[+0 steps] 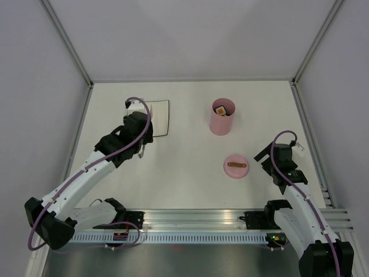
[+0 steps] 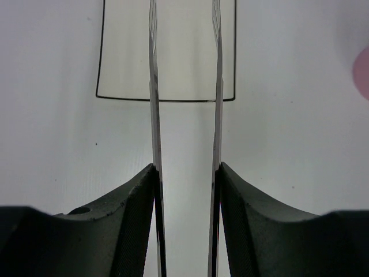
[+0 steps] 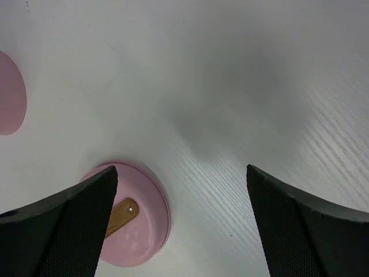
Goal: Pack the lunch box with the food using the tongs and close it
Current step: Place the clamp on the plate.
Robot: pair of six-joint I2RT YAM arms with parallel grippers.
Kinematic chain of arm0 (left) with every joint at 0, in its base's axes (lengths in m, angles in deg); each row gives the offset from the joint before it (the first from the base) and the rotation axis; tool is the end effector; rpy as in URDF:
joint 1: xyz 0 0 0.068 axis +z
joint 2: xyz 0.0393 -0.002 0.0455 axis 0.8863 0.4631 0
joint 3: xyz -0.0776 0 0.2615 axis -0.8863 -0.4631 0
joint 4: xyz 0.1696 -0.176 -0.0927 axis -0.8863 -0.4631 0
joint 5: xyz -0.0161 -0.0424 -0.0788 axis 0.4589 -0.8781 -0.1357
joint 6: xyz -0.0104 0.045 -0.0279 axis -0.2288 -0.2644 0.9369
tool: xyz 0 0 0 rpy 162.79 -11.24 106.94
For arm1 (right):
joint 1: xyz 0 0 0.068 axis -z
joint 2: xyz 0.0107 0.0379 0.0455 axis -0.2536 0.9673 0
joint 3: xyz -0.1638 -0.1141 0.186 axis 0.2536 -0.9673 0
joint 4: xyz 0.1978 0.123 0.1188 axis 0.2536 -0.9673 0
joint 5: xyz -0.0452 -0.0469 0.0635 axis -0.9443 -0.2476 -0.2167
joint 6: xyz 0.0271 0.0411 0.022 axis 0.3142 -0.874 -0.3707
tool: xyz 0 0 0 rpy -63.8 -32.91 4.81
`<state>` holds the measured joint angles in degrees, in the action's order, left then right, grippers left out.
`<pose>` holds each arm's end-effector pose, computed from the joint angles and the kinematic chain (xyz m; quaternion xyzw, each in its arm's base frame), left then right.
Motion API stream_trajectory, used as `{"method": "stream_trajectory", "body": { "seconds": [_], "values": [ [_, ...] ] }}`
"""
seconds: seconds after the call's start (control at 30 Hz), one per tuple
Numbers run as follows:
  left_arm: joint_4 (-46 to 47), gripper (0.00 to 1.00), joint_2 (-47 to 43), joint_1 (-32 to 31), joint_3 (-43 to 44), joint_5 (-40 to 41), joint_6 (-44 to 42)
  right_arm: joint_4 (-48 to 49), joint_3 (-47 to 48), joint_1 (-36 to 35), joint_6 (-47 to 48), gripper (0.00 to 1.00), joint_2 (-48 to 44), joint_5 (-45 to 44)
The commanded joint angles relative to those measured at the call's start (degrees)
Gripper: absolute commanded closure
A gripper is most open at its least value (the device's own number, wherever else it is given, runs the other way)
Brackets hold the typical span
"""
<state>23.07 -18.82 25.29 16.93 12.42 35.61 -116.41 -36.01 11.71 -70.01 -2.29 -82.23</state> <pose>0.1925 -0.1223 0.3456 -0.0208 0.8764 -0.0029 0.4812 0.1497 -0.0012 0.1870 0.3942 0.8379 0.0468 0.3746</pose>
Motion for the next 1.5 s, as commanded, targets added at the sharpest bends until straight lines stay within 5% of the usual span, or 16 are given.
{"method": "stream_trajectory", "body": {
  "seconds": [0.0,0.33,0.77,1.47],
  "values": [
    [8.52,0.48,-3.14,3.8,-6.45,-0.54,2.16,3.27,0.18,0.17,1.38,0.02,1.44,1.89],
    [28.91,0.48,-0.96,11.9,-20.25,-9.49,-9.07,3.79,0.36,0.26,1.65,0.02,1.53,1.27],
    [38.5,0.48,20.22,18.05,-18.06,-13.38,-8.2,4.76,0.7,0.26,2.17,0.02,2.5,-1.27],
    [28.86,0.44,45.1,23.85,9.87,-24.0,-12.78,3.88,1.32,0.26,2.7,0.02,2.41,-4.44]
  ]
}}
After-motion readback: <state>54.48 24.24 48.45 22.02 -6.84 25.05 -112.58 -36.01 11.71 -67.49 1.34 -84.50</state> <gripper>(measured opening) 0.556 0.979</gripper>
